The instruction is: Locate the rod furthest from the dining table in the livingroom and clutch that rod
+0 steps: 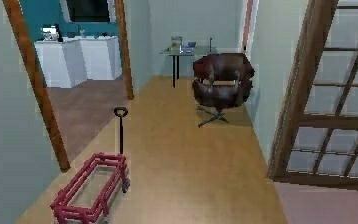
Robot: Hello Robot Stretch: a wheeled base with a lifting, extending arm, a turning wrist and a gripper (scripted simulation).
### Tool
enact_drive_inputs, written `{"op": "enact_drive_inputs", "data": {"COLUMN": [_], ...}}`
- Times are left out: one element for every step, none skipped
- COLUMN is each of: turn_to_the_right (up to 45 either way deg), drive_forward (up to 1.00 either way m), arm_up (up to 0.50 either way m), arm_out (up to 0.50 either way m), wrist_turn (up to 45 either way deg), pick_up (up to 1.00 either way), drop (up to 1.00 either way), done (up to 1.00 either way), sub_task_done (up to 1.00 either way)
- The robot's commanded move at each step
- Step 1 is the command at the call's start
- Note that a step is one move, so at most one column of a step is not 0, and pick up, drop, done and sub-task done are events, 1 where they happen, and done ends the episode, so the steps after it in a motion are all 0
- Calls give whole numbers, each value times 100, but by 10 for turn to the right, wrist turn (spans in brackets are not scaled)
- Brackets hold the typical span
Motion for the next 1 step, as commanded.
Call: {"op": "enact_drive_inputs", "data": {"turn_to_the_right": [0], "drive_forward": [100], "arm_up": [0], "arm_out": [0], "wrist_turn": [0], "pick_up": [0], "drop": [0], "done": [0], "sub_task_done": [0]}}
